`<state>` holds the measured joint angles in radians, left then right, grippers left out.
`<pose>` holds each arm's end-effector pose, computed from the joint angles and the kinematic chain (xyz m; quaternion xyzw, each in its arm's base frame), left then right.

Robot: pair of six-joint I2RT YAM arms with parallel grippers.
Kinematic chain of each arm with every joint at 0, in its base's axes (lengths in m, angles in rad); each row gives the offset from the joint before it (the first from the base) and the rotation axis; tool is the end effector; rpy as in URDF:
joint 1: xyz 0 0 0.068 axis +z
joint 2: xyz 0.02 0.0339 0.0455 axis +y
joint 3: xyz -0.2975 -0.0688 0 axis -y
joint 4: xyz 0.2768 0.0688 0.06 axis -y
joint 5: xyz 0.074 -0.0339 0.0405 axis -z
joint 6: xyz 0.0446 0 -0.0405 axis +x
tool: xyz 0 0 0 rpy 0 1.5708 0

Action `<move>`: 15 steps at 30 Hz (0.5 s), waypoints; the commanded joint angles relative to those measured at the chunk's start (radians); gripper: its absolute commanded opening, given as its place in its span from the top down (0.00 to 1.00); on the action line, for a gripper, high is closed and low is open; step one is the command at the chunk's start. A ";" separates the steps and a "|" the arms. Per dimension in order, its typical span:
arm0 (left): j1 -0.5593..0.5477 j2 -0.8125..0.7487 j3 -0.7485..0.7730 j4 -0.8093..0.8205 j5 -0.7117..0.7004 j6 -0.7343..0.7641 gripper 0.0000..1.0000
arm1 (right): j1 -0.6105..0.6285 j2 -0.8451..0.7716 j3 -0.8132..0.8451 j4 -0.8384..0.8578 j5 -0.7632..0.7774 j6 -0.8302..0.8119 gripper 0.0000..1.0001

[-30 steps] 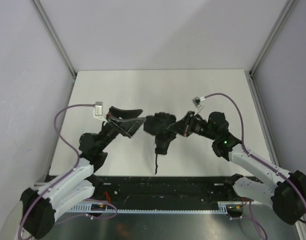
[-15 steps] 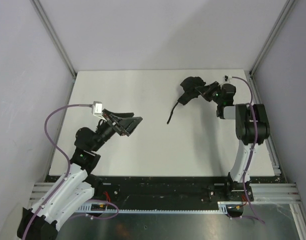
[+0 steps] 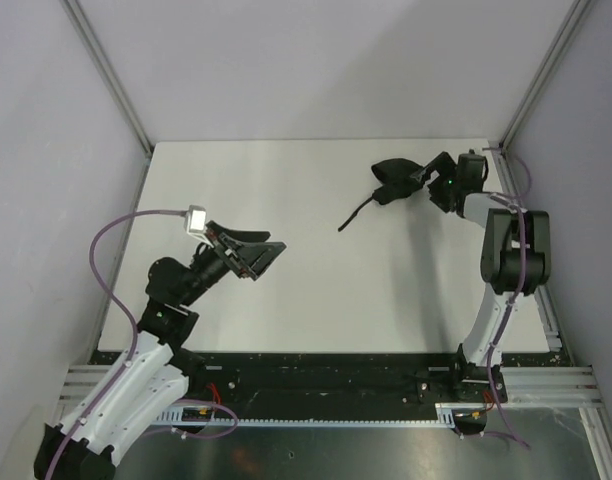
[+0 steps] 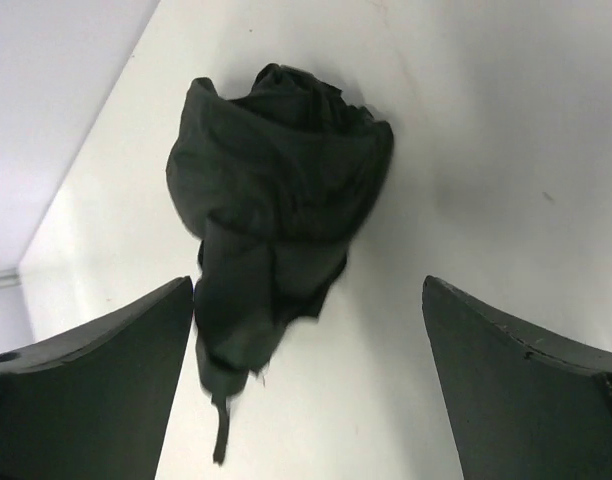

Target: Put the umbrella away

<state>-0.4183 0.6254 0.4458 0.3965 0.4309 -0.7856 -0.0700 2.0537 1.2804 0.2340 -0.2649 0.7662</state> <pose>0.1512 -0.0876 0.3219 0.0521 0.6321 -0.5416 0.5518 0.4982 -0.0232 0.1665 0.2906 0.8145 0.2748 0.4204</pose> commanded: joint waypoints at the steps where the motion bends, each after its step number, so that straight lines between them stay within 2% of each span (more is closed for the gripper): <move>1: 0.006 -0.046 0.053 -0.010 0.007 0.007 0.01 | 0.005 -0.294 -0.011 -0.434 0.259 -0.192 0.01; 4: 0.008 -0.067 0.065 -0.037 -0.002 0.008 0.01 | 0.044 -0.511 -0.152 -0.509 0.342 -0.253 0.01; 9: 0.008 -0.108 0.088 -0.084 -0.027 0.000 0.01 | 0.244 -0.901 -0.353 -0.617 0.447 -0.281 0.01; 15: 0.007 -0.217 0.107 -0.154 -0.110 0.040 0.01 | 0.524 -1.296 -0.396 -0.810 0.619 -0.327 0.01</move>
<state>-0.4175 0.4747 0.4969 0.2882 0.3866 -0.7841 0.3508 0.9470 0.8963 -0.4023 0.1787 0.5022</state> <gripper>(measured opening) 0.994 0.992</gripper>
